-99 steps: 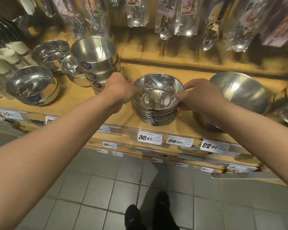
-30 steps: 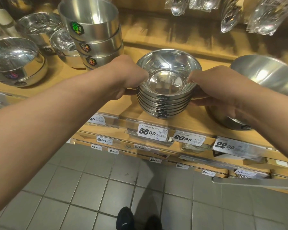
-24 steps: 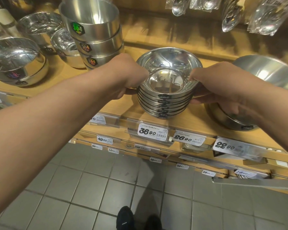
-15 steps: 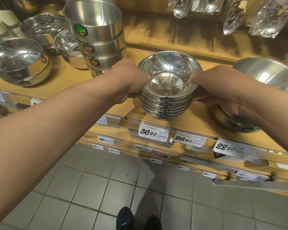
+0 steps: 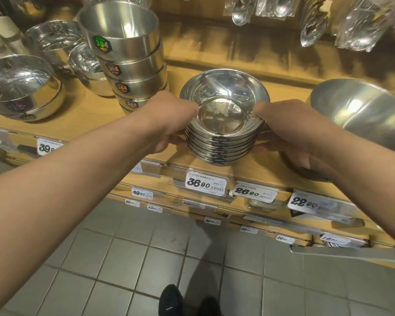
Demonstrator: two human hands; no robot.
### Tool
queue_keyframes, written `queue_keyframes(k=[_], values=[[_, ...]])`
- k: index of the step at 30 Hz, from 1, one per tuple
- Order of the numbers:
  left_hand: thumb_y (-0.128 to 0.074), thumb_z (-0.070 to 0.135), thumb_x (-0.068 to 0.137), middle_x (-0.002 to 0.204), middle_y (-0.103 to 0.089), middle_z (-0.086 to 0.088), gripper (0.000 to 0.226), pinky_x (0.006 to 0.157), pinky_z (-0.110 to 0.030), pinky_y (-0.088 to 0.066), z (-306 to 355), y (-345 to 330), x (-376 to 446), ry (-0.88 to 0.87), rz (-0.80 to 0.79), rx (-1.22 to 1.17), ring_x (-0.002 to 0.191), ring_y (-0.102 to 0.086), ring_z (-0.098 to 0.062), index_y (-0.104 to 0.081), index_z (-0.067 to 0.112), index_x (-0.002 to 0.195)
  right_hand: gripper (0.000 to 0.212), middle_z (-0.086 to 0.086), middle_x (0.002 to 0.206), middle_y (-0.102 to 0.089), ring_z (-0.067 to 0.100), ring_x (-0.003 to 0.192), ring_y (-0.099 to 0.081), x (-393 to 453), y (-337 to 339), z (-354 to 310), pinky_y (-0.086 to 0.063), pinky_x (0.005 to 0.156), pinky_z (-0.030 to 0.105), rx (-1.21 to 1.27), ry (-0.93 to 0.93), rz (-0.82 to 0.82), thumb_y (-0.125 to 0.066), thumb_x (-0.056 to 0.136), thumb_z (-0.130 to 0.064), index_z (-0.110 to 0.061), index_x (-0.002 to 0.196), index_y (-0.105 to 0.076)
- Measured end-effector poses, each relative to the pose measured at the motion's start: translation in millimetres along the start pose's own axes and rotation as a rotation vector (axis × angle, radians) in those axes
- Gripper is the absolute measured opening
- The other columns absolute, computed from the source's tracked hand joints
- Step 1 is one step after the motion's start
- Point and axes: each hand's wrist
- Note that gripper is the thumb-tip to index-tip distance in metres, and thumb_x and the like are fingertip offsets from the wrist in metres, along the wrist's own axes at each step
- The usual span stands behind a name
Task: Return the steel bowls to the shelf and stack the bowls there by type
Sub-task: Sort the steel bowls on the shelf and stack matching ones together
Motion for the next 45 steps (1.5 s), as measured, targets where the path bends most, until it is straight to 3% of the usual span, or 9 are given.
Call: queue_keyframes(k=[8, 12, 16, 20, 23, 29, 34, 41, 45], values=[[-0.053, -0.003, 0.084, 0.067, -0.061, -0.009, 0.019, 0.072, -0.043, -0.062, 14, 2, 12, -0.025, -0.016, 0.039, 0.071, -0.065, -0.028, -0.06, 0.009, 0.071, 0.027, 0.023, 0.113, -0.071, 0.032, 0.087, -0.069, 5, -4, -9, -0.062, 0.077, 0.057, 0.035, -0.005, 0.029, -0.056, 0.089, -0.018, 0.0, 0.106, -0.068], [-0.054, 0.001, 0.085, 0.076, -0.063, -0.01, 0.017, 0.071, -0.039, -0.062, 13, 3, 14, -0.018, -0.025, 0.039, 0.076, -0.065, -0.026, -0.06, 0.01, 0.072, 0.024, 0.014, 0.096, -0.071, 0.027, 0.08, -0.067, 10, -2, -10, -0.063, 0.076, 0.05, 0.005, -0.009, 0.032, -0.057, 0.089, -0.019, -0.003, 0.103, -0.069], [-0.057, 0.009, 0.089, 0.096, -0.074, -0.012, 0.014, 0.068, -0.034, -0.061, 9, 4, 14, -0.013, -0.008, -0.007, 0.089, -0.07, -0.026, -0.069, 0.004, 0.094, 0.025, 0.017, 0.104, -0.075, 0.031, 0.094, -0.074, 10, -1, -10, -0.063, 0.078, 0.05, 0.007, -0.034, 0.014, -0.059, 0.091, -0.023, -0.003, 0.103, -0.07], [-0.064, 0.03, 0.087, 0.098, -0.067, -0.013, 0.029, 0.088, -0.036, -0.055, 5, 12, -5, -0.048, 0.083, 0.039, 0.093, -0.064, -0.028, -0.067, 0.007, 0.103, 0.039, 0.008, 0.091, -0.069, 0.025, 0.085, -0.071, -5, 5, -13, -0.063, 0.082, 0.047, -0.054, 0.022, 0.065, -0.063, 0.09, -0.036, 0.0, 0.103, -0.069], [-0.065, 0.035, 0.086, 0.112, -0.067, -0.016, 0.034, 0.102, -0.049, -0.053, 0, 30, -49, -0.033, 0.138, 0.03, 0.114, -0.063, -0.032, -0.067, 0.012, 0.111, 0.061, 0.002, 0.101, -0.069, 0.032, 0.103, -0.067, -42, 13, -18, -0.056, 0.094, 0.052, -0.101, 0.099, 0.163, -0.063, 0.082, -0.053, -0.009, 0.122, -0.066], [-0.063, 0.019, 0.096, 0.091, -0.068, 0.002, 0.012, 0.095, -0.052, -0.056, -26, 85, -145, -0.003, 0.177, 0.051, 0.088, -0.067, -0.021, -0.067, 0.019, 0.106, 0.032, 0.007, 0.085, -0.071, 0.031, 0.087, -0.069, -131, 11, -27, -0.055, 0.089, 0.059, -0.029, 0.272, 0.142, -0.054, 0.079, -0.042, -0.014, 0.079, -0.07], [-0.06, 0.019, 0.097, 0.099, -0.072, -0.008, 0.015, 0.093, -0.048, -0.058, -31, 127, -168, 0.037, 0.204, 0.05, 0.087, -0.07, -0.024, -0.069, 0.017, 0.109, 0.028, -0.003, 0.085, -0.076, 0.019, 0.089, -0.071, -151, -18, -31, -0.059, 0.086, 0.052, 0.09, 0.248, -0.023, -0.061, 0.077, -0.05, -0.028, 0.088, -0.075], [-0.06, 0.022, 0.093, 0.087, -0.068, 0.002, 0.015, 0.093, -0.052, -0.058, -30, 176, -111, -0.041, 0.15, -0.025, 0.082, -0.068, -0.019, -0.068, 0.022, 0.105, 0.013, -0.007, 0.088, -0.079, 0.008, 0.079, -0.075, -108, -80, -35, -0.054, 0.056, 0.02, 0.187, 0.079, -0.071, -0.061, 0.098, -0.026, -0.026, 0.098, -0.074], [-0.059, 0.02, 0.096, 0.086, -0.066, 0.001, 0.009, 0.093, -0.056, -0.057, -31, 208, -52, -0.058, 0.082, -0.049, 0.081, -0.065, -0.021, -0.067, 0.02, 0.099, 0.019, 0.007, 0.09, -0.071, 0.019, 0.076, -0.065, -73, -119, -55, -0.052, 0.06, 0.027, 0.283, -0.011, -0.05, -0.058, 0.097, -0.024, -0.016, 0.11, -0.07]])
Point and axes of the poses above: each hand's wrist, its own x-axis towards the middle knuckle, its own y-axis out of the back of the hand, z = x × y
